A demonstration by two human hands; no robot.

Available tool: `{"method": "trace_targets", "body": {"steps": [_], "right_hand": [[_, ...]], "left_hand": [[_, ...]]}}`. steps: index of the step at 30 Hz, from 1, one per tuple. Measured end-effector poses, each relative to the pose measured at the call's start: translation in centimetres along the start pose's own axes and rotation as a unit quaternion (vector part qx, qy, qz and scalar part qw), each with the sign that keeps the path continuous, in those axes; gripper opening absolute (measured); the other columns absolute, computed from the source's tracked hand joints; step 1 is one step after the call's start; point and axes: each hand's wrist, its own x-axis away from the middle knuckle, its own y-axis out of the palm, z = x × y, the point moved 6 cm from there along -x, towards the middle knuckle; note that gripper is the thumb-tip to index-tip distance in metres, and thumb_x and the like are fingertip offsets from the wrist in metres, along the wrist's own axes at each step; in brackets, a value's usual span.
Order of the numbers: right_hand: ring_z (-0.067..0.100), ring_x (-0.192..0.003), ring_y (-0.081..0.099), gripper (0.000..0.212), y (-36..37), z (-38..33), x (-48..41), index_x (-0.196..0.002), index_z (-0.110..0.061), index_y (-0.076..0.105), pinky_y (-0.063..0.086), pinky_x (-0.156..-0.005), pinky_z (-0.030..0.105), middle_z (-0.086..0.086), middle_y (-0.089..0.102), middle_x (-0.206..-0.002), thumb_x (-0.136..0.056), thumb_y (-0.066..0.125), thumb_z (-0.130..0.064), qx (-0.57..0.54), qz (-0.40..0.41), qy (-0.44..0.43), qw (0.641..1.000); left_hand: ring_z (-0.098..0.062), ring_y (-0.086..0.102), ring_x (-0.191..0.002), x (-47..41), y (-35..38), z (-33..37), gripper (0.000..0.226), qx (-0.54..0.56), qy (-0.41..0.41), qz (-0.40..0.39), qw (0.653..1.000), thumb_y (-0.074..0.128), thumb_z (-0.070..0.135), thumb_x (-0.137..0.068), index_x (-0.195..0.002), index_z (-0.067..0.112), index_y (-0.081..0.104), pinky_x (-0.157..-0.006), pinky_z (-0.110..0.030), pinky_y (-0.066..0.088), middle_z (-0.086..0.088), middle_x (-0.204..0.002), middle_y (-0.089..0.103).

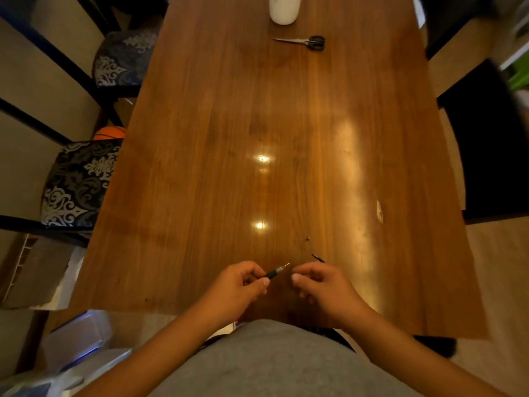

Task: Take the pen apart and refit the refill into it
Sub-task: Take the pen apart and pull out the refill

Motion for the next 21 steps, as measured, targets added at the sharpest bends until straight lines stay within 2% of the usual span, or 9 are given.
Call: {"method": "trace_targets", "body": {"steps": [4,9,14,18,21], "right_hand": [[0.007,-0.058,0.062,0.010,0.9,-1.2,1.0,-0.096,-0.015,0.073,0.048,-0.051,0.019,0.001,0.073,-0.074,-0.090,0.065,-0.012,-0.127,-0.021,-0.005,0.992],[0.007,-0.054,0.060,0.011,0.1,-1.8,1.2,-0.092,-0.008,0.072,0.045,-0.047,0.017,0.003,0.071,-0.068,-0.090,0.062,-0.005,-0.203,-0.001,0.011,0.979],[0.007,-0.053,0.059,0.012,-0.9,-1.8,1.2,-0.095,-0.004,0.071,0.045,-0.047,0.017,0.004,0.069,-0.069,-0.090,0.061,-0.004,-0.219,0.018,0.005,0.976],[0.006,-0.053,0.059,0.010,-2.0,-2.2,1.1,-0.093,-0.004,0.069,0.045,-0.046,0.017,0.005,0.067,-0.074,-0.092,0.060,-0.007,-0.221,0.058,-0.012,0.973],[0.008,-0.058,0.062,0.011,-3.0,-2.6,0.8,-0.090,-0.008,0.067,0.048,-0.048,0.020,0.006,0.069,-0.078,-0.094,0.057,-0.011,-0.229,0.072,-0.021,0.971]], "left_hand": [[-0.009,0.063,-0.068,-0.6,1.5,0.8,0.007,-0.016,0.017,-0.017,1.000,0.064,0.019,-0.089,-0.085,0.025,0.065,-0.067,-0.032,0.051,0.002,-0.071,0.071],[0.000,0.062,-0.062,-1.2,2.4,1.8,0.012,-0.022,0.034,-0.023,0.999,0.063,0.021,-0.090,-0.082,0.030,0.064,-0.062,-0.021,0.049,0.006,-0.069,0.072],[0.001,0.061,-0.061,-1.4,2.8,2.7,0.013,-0.016,0.048,-0.025,0.998,0.062,0.019,-0.091,-0.081,0.028,0.064,-0.060,-0.016,0.048,0.003,-0.069,0.070],[-0.001,0.060,-0.060,-1.5,2.8,2.4,0.012,-0.005,0.045,-0.016,0.999,0.063,0.017,-0.090,-0.081,0.024,0.064,-0.062,-0.021,0.049,0.000,-0.070,0.070],[-0.002,0.062,-0.062,-1.5,2.3,1.9,0.013,-0.002,0.036,-0.009,0.999,0.063,0.019,-0.090,-0.081,0.028,0.065,-0.062,-0.023,0.049,0.000,-0.072,0.072]]}}
